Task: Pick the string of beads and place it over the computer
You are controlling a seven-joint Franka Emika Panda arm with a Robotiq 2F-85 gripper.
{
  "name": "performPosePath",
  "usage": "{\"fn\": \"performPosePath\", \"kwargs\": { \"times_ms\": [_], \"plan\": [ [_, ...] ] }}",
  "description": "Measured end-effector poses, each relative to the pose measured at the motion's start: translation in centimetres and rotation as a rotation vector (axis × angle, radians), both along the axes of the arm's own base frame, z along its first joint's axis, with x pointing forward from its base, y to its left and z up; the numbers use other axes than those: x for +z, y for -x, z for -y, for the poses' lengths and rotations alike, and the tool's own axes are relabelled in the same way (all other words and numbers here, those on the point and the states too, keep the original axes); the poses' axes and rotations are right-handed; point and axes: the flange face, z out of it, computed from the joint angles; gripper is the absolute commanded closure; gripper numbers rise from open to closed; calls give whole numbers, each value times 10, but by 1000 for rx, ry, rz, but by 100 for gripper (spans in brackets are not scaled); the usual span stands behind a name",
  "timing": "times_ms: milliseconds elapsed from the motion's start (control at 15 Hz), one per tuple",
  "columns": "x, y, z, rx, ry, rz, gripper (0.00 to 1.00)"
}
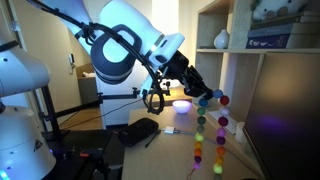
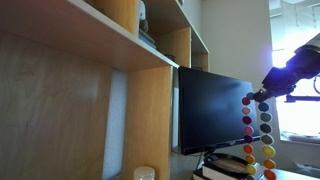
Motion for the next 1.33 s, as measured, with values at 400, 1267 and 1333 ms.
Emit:
{"fn": "performPosePath", "kwargs": {
  "times_ms": [400, 1267, 1333],
  "plan": [
    [15, -10, -6, -50, -79, 31, 83],
    [15, -11, -9, -50, -89, 32, 96],
    [20, -14, -12, -55, -104, 43, 96]
  ]
}}
